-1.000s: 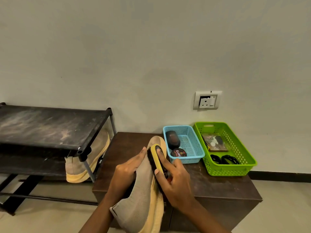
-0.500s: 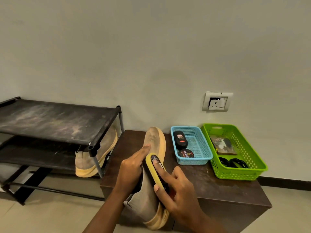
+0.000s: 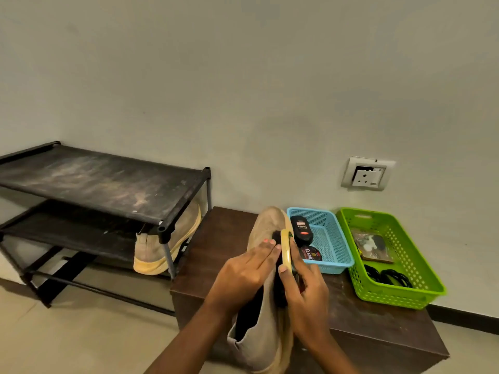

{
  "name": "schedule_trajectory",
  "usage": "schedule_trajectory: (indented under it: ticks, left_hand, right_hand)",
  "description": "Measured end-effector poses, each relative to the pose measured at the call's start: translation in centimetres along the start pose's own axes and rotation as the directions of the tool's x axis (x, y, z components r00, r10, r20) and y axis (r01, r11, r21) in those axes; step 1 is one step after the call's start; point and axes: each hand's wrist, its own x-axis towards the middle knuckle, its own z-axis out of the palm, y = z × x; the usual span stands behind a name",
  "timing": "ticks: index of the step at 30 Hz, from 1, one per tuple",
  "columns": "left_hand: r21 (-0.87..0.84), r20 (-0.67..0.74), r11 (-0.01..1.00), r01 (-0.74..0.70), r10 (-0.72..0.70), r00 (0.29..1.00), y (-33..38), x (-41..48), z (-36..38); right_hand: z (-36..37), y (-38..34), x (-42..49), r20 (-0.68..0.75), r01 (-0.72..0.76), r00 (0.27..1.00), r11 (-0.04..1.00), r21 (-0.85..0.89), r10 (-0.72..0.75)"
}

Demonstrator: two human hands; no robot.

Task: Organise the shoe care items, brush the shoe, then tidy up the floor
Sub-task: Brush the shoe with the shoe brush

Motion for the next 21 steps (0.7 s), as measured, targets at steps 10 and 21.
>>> schedule_trajectory:
  ticks: [10,21]
  left_hand:
    - [0.109,0.006,0.993,-0.051,0.051,0.999,0.4,0.4,0.6]
    - [0.109,0.106,0.989,0.100,-0.112,0.988,0.5,0.5,0.9]
  right_hand:
    - [-0.2,0.2,-0.6,-0.006,-0.127,0.992,0.991,-0.028,0.127]
    - [-0.7,-1.1,-1.4,0.131,-0.299,0.944,0.952,-0.059,0.304]
